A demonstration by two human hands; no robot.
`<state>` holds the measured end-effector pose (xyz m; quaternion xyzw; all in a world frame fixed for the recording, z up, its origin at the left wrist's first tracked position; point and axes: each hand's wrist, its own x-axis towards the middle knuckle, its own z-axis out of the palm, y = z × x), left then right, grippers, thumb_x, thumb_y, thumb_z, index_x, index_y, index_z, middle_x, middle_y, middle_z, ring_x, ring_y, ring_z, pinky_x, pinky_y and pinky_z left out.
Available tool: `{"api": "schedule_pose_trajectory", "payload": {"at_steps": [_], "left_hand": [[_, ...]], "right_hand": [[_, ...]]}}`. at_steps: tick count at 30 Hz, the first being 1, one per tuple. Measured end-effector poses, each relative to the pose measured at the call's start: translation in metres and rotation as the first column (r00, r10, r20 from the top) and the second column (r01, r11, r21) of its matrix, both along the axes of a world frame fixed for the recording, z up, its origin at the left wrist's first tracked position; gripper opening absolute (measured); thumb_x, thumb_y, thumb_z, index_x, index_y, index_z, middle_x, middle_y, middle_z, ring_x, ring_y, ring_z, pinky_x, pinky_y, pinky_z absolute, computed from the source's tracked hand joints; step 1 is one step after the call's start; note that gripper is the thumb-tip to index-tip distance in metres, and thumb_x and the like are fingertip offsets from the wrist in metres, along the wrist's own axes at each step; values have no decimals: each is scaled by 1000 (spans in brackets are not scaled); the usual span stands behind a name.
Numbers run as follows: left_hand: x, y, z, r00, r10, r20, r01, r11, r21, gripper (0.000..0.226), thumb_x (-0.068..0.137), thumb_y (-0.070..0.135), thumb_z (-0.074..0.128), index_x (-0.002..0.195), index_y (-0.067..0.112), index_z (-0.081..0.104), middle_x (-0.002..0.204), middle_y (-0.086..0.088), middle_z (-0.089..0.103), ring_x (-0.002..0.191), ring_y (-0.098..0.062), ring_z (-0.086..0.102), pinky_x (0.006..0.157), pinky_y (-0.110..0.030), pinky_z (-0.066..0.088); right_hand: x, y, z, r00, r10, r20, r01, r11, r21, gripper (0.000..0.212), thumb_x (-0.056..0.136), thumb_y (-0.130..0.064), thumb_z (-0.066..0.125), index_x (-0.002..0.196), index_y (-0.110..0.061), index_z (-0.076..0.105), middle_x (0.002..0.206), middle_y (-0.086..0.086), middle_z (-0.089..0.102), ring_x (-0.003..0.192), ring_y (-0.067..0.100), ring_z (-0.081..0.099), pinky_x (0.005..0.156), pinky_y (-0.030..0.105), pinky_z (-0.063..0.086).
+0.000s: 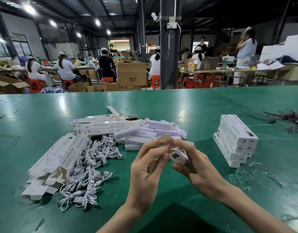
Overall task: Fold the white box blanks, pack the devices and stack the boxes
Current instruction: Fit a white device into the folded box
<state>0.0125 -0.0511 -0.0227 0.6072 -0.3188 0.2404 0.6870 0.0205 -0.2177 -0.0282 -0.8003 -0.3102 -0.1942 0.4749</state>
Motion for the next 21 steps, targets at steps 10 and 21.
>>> {"api": "schedule_pose_trajectory", "payload": {"at_steps": [10,21], "left_hand": [[4,5,6,940,-194,-280,119,958,-262,31,74,17,75,92,24,52,91,-8,72,85,-16,68,74,-23,54],[1,6,8,919,-182,-350,109,970,-218,7,84,21,70,86,23,77,91,-7,75,87,-15,71,73,-25,56]], "right_hand": [[-2,4,0,1000,-1,-17,0,999,-50,46,91,-33,55,132,-49,42,132,-16,54,106,12,59,78,24,49],[-1,-2,4,998,-48,32,52,988,-145,51,92,-31,55,135,-49,33,96,-17,61,65,2,49,64,16,39]]}}
